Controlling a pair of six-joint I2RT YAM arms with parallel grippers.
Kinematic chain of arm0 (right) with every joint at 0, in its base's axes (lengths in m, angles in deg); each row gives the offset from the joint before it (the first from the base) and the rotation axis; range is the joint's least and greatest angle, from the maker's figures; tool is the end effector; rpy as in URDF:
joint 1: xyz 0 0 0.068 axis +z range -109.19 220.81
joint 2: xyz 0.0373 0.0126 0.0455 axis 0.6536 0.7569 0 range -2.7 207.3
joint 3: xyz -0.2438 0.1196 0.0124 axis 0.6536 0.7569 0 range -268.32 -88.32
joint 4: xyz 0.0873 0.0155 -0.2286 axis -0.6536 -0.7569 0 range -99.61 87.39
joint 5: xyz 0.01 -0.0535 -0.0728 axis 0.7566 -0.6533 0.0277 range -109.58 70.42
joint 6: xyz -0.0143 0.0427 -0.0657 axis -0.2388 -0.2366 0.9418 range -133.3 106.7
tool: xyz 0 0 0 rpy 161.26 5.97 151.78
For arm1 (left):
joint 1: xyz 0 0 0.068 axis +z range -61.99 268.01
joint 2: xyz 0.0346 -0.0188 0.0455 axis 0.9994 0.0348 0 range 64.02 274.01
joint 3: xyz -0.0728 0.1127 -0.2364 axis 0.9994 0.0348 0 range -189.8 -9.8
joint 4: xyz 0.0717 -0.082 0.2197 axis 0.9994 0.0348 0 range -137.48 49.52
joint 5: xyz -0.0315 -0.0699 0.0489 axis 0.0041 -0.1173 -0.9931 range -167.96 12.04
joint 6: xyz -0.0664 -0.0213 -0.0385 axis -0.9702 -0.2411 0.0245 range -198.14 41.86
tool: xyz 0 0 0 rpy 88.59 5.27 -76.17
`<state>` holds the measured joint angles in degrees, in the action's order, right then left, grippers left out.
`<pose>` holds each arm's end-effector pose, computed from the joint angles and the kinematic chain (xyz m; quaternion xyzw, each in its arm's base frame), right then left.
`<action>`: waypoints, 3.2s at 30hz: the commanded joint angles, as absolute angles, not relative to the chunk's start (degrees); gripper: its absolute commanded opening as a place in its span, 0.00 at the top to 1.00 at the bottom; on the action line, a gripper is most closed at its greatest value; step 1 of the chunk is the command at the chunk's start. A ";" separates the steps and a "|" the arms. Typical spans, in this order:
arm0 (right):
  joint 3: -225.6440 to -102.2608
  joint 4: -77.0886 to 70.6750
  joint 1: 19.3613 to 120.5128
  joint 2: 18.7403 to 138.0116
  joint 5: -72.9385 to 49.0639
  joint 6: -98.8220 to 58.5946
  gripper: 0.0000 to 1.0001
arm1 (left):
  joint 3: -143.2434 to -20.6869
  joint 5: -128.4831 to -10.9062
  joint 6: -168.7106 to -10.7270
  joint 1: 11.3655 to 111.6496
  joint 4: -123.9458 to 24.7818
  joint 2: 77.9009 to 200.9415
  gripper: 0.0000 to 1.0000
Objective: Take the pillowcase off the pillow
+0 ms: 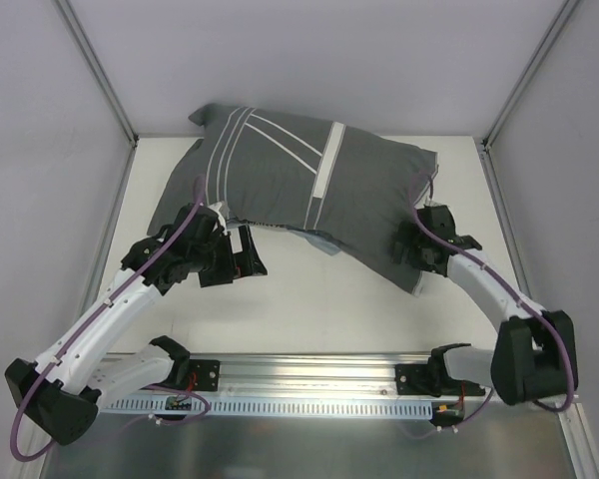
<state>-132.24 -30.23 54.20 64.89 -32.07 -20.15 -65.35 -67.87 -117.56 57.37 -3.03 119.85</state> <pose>0.2373 0.0412 0.2103 -0.0175 0.9384 -0.0432 0.3423 0.1666 -0.1127 0.2903 -0.0367 0.9193 -0.2865 0.2673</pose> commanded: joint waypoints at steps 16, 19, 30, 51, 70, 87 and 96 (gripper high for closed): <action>-131.12 -25.62 53.03 50.23 -29.33 -24.63 0.99 | -65.69 -70.48 -117.78 60.05 -1.78 119.47 0.01; -132.78 -36.49 53.11 40.21 -31.86 -25.95 0.99 | -68.15 -71.54 -116.91 65.58 -0.55 121.40 0.01; -137.54 -53.32 50.48 29.28 -39.98 -27.09 0.99 | -66.05 -63.90 -120.15 90.54 -4.13 130.19 0.01; -135.96 -52.71 50.48 29.55 -34.26 -28.59 0.99 | -71.05 -76.81 -125.16 91.71 -16.27 156.47 0.01; -138.24 -51.92 50.57 31.74 -35.40 -26.84 0.99 | -73.78 -78.05 -123.76 87.66 -21.29 164.39 1.00; -169.86 -55.52 50.39 39.21 -38.03 -20.86 0.99 | -92.83 -75.58 -122.70 93.63 -8.03 119.91 1.00; -195.33 -64.29 50.39 39.48 -35.58 -18.66 0.99 | -109.97 -77.51 -124.10 93.98 0.94 115.08 1.00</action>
<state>-186.42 -64.08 50.74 40.36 -34.98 -20.63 -103.20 -75.54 -123.57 93.37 -1.17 118.10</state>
